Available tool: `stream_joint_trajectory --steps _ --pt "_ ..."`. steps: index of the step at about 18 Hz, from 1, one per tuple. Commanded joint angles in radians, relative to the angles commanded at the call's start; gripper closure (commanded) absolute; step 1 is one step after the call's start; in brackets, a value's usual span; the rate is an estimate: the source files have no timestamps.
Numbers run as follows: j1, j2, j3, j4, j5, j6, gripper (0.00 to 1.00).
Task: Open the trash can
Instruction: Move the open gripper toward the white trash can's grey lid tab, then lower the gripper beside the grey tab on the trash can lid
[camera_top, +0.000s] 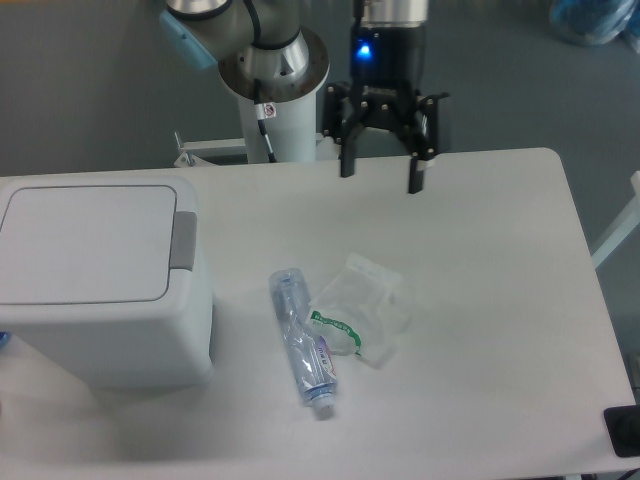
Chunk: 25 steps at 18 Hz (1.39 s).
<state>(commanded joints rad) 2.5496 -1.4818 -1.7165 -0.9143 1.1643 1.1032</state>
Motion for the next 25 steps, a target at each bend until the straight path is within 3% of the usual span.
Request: stream_joint_trajectory --steps 5,7,10,25 --pt "-0.057 -0.044 0.061 0.002 0.006 -0.155 0.00" --pt "-0.078 -0.057 0.067 0.005 0.003 -0.282 0.00" --pt "-0.107 -0.081 0.068 0.052 0.003 -0.402 0.00" --pt "-0.169 -0.117 0.028 0.063 0.006 -0.467 0.00"
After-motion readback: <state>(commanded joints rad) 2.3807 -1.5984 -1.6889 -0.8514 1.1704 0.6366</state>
